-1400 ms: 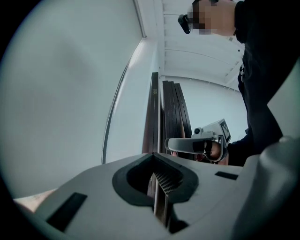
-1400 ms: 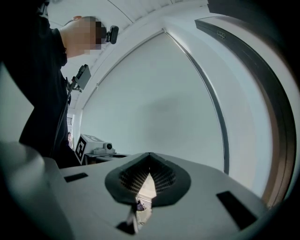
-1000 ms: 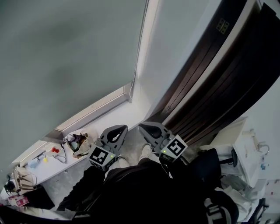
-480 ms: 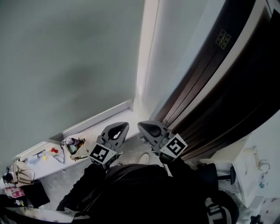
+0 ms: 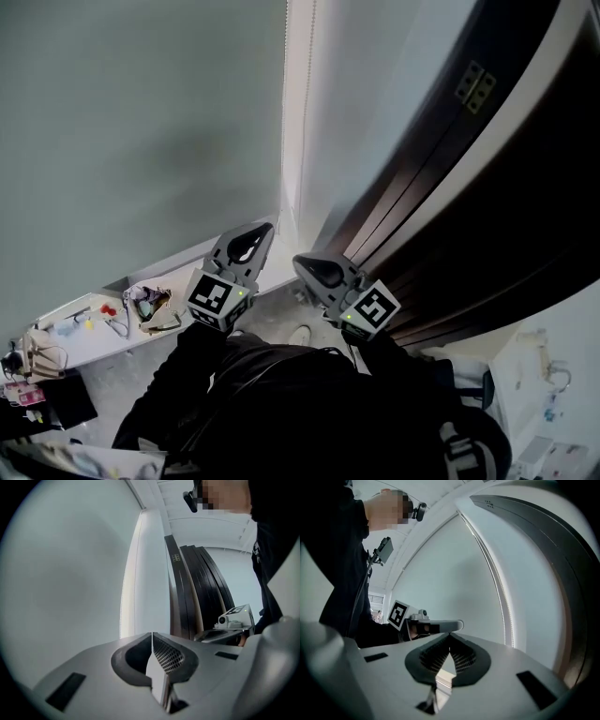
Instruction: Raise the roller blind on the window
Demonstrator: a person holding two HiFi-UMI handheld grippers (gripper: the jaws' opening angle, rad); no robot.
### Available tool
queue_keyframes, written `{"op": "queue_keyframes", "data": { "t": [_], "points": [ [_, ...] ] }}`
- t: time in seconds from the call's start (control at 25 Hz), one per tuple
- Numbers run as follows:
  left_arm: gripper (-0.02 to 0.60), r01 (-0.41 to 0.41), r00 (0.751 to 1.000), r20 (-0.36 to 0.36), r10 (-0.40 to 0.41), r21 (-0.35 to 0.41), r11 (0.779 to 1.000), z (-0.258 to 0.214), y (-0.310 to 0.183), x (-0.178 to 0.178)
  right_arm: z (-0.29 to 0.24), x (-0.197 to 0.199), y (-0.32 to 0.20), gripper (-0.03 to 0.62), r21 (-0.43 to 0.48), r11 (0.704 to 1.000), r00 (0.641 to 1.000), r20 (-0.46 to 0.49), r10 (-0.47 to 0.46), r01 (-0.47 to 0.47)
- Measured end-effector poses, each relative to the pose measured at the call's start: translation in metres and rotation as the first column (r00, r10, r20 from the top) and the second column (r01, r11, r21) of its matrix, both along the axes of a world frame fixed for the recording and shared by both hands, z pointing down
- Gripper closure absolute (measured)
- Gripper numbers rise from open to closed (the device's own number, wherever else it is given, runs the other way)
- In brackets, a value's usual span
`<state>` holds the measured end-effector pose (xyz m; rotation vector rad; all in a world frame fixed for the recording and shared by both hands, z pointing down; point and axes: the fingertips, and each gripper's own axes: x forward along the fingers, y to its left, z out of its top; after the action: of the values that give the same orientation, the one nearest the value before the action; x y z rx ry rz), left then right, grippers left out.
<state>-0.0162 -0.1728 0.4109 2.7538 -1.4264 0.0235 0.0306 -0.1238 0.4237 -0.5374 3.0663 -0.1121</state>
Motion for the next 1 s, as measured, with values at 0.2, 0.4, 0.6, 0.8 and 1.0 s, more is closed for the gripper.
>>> {"op": "queue_keyframes", "data": {
  "t": [0.2,0.4,0.6,0.8,1.0],
  "points": [
    [0.514,-0.031,1.000,-0.001,0.031,-0.010,0.999,-0.012,-0.044,-0.003,0.003,-0.007,-0.010,0.588,-0.019,1.000,1.000,-0.013,0.024,-0.024],
    [0.456,-0.086,0.996,0.021,0.085,0.022,0.996,-0.030,-0.088,-0.004,0.003,-0.013,-0.024,0.588,-0.014,0.995,0.995,-0.015,0.101,-0.101],
    [0.430,-0.116,0.993,0.006,0.116,0.051,0.992,-0.050,-0.130,-0.001,0.006,-0.015,-0.033,0.588,-0.025,0.985,0.985,-0.002,0.171,-0.171],
    [0.388,-0.166,0.986,-0.023,0.166,0.020,0.986,-0.053,-0.161,0.011,0.013,-0.008,-0.042,0.588,-0.033,0.975,0.975,-0.034,0.220,-0.221],
    [0.388,-0.170,0.985,-0.015,0.170,0.023,0.985,-0.052,-0.181,0.018,0.013,0.000,-0.050,0.588,-0.029,0.966,0.966,-0.034,0.257,-0.258]
  ]
}}
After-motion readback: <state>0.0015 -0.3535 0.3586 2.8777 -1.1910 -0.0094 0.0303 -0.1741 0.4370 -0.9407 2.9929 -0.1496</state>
